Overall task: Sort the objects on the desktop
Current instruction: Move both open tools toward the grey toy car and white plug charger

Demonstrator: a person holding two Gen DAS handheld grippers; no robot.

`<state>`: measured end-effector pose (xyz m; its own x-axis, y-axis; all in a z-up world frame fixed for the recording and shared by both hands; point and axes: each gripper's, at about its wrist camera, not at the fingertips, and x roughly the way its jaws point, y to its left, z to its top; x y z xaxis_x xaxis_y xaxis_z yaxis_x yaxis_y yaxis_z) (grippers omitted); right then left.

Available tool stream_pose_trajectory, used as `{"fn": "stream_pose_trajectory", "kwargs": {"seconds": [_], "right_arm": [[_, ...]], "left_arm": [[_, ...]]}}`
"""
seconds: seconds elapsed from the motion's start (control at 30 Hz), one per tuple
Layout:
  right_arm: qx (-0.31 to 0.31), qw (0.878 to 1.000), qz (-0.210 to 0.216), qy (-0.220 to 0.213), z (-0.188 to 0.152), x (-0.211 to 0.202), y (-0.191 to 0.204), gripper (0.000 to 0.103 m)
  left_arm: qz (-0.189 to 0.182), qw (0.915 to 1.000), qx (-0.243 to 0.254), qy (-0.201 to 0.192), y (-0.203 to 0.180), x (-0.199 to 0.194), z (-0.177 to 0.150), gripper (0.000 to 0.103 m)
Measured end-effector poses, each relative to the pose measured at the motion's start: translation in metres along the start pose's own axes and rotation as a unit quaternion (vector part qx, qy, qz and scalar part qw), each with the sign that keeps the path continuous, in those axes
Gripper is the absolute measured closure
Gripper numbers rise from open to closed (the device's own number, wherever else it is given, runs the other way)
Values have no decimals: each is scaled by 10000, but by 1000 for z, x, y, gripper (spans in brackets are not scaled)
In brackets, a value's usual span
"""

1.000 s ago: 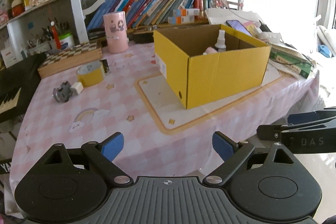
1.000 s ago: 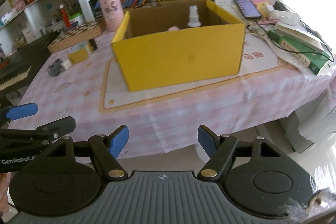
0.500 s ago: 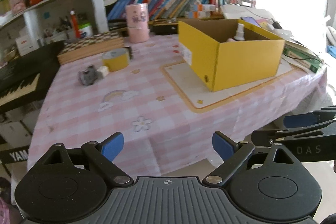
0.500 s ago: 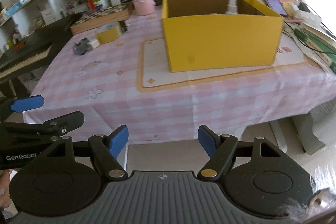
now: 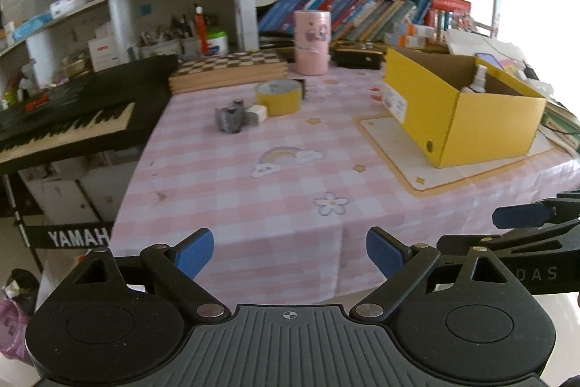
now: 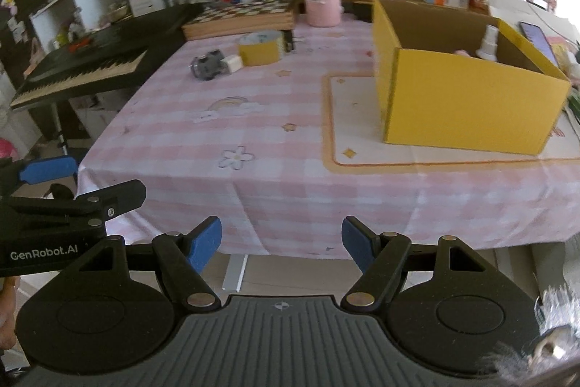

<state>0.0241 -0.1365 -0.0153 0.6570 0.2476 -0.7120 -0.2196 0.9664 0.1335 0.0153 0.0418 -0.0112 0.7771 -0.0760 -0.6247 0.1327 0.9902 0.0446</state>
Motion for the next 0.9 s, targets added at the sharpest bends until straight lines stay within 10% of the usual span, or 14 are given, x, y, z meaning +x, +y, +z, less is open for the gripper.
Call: {"fn": "stream_pose_trajectory", "kwargs": {"seconds": [0.9], "right_arm": [[-453,9985,304,-70,52,48,22,31]], "left_arm": [[417,9986,-329,8,38,41,28,10]]}}
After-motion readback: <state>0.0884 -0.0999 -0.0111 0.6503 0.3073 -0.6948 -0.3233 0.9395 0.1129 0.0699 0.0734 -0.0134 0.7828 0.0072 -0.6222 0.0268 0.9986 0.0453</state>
